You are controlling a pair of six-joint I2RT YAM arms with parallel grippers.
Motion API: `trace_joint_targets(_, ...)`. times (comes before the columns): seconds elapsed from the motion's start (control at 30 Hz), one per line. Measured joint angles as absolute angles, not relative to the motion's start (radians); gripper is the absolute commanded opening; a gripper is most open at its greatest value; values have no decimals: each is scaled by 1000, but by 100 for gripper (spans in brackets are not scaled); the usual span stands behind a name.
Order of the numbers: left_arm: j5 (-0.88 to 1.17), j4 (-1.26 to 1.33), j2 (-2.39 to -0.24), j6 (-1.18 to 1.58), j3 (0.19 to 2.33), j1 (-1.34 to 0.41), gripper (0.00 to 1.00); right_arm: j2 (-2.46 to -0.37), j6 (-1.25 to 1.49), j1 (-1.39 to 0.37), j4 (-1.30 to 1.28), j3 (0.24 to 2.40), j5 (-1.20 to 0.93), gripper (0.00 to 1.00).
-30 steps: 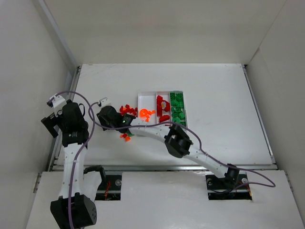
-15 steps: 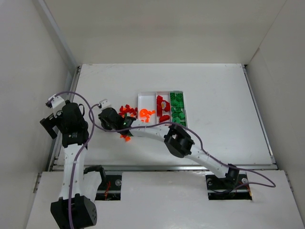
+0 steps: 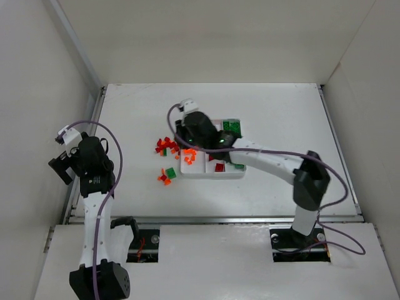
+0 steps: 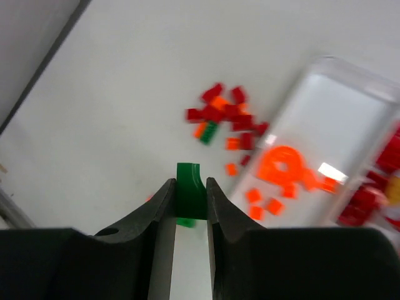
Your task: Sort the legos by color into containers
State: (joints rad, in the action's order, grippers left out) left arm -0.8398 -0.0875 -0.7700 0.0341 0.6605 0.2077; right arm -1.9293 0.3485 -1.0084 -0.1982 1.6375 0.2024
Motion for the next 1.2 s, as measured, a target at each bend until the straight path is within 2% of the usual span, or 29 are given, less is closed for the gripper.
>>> trace_joint_targets(0.1,-838,-87,-754,35,661,224,100,-1739,360,-912,-193,1464,231,0)
trace_joint_targets(0.2,-828,-87,-742,35,661,232,100,-1650,371,-776,-200,1342,253,0)
trace_joint_targets(0.37,-782,-87,-731,35,661,238,100,-1658,366,-596,-276,1241,282,0)
trace_joint_targets(0.53,-734,-88,-714,35,657,238,100,-1679,351,-563,-319,1232,290,0)
trace_joint_targets(0.63,-722,-89,-707,35,649,238,100,-1691,340,-562,-329,1231,290,17)
trace_joint_targets(0.67,-719,-90,-707,35,647,238,100,-1697,336,-562,-332,1231,289,37)
trace_joint_targets(0.8,-706,-94,-707,35,647,238,100,-1723,327,-558,-348,1231,288,53)
trace_joint_targets(0.9,-699,-95,-707,35,647,238,100,-1734,326,-551,-366,1232,288,61)
trace_joint_targets(1.1,-691,-96,-707,35,647,238,100,-1736,277,-564,-401,1279,306,62)
trace_joint_targets(1.2,-689,-96,-707,35,646,238,100,-1736,199,-641,-400,1337,329,64)
